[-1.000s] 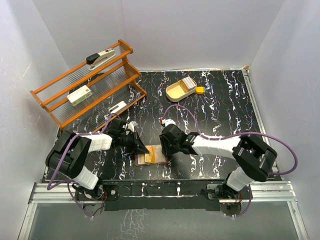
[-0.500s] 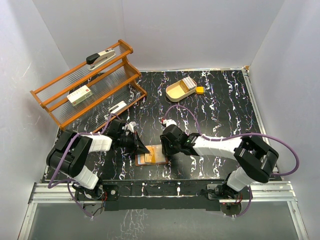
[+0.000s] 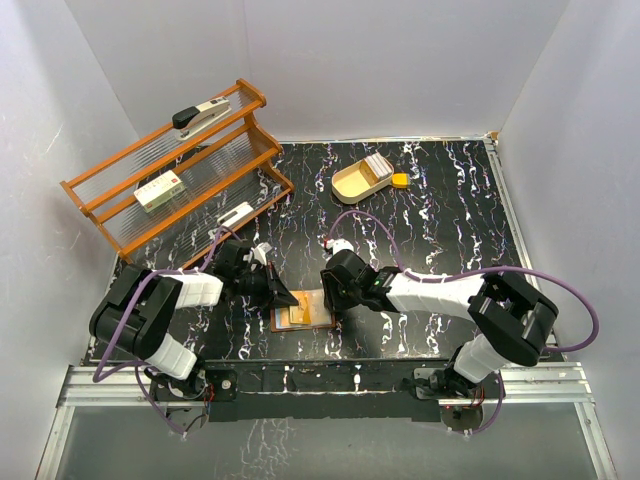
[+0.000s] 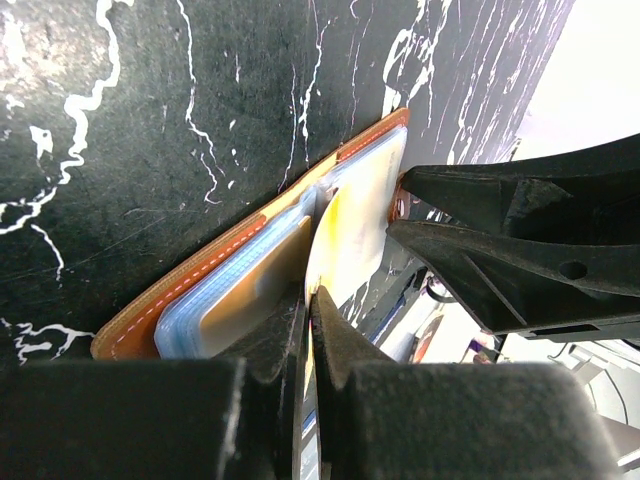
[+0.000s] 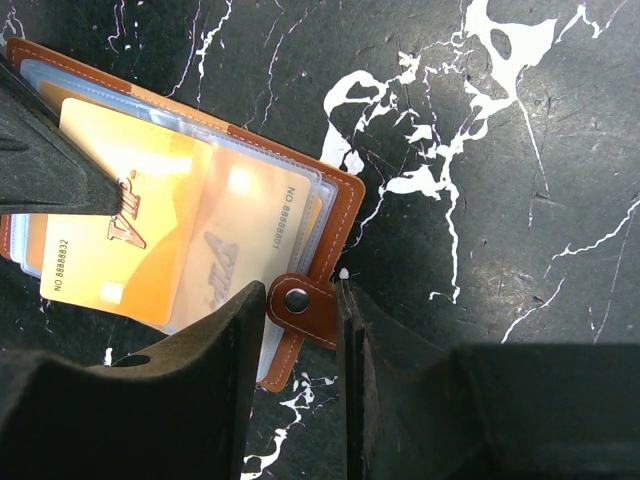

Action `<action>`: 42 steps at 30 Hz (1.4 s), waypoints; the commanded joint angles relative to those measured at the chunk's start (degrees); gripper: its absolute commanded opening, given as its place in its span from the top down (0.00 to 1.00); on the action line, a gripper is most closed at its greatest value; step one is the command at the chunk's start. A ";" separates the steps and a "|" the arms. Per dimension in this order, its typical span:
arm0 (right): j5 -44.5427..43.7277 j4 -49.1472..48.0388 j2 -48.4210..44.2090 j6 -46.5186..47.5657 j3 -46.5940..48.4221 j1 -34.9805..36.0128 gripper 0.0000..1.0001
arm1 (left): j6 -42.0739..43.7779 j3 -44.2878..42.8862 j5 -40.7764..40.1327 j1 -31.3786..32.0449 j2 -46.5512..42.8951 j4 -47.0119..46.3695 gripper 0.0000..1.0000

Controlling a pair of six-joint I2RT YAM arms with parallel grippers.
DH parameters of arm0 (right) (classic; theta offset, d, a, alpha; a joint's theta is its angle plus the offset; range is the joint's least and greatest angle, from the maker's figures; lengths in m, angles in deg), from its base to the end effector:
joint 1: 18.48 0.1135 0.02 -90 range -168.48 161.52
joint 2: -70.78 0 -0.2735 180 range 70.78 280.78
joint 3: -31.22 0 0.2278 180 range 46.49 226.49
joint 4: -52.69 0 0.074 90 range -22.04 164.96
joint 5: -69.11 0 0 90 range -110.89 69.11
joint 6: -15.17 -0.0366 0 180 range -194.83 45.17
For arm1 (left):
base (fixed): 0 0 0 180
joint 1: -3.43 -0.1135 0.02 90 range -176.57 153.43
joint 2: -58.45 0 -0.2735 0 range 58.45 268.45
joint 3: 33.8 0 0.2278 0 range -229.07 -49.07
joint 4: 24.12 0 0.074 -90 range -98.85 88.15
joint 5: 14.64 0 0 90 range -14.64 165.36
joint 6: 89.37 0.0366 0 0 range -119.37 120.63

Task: Put the credit cards into the card holder
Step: Insert the credit card into the card holder.

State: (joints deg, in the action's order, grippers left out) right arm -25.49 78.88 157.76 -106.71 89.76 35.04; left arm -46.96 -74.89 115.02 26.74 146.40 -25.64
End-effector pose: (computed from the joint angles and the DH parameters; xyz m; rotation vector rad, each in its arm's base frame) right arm 0.1628 0.2152 0.1880 -0.4542 2.5534 0.4842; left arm 0.2091 -0.1156 0.1479 -0.1676 2.5811 -1.3612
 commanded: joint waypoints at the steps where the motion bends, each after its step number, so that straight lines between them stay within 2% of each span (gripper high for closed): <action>1: -0.79 -1.58 -1.99 -0.68 -0.68 -0.08 0.68 | 0.47 2.10 -5.33 0.45 0.37 -0.75 1.00; 8: -0.49 -2.04 -2.04 -1.07 -0.80 -0.09 0.68 | -2.59 3.54 -6.26 2.35 0.49 -5.06 1.00; 14: -0.65 -2.04 -1.73 -1.23 -0.73 -0.08 0.68 | -3.03 3.15 -6.55 3.07 0.83 -5.22 1.00; 18: -0.71 -2.04 -2.11 -1.34 -0.97 -0.10 0.68 | -2.58 2.42 -7.75 3.13 -1.41 -1.92 0.85; 23: -1.24 -1.82 -2.60 -1.32 -0.99 -0.15 0.68 | -0.15 -0.93 -10.07 3.15 -5.01 5.74 0.62; 31: -1.40 -1.52 -3.14 -1.26 -0.99 -0.08 0.68 | 1.19 -4.50 -12.63 3.11 -7.76 12.50 0.53; 42: -1.59 -0.75 -4.34 -1.58 -0.73 -0.13 0.68 | -0.17 -5.78 -14.37 3.14 -12.12 16.75 0.50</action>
State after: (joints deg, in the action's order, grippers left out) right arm -25.67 78.64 155.77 -107.91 88.80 35.04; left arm -46.92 -79.59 101.51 29.95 137.72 -12.42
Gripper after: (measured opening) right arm 0.319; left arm 0.496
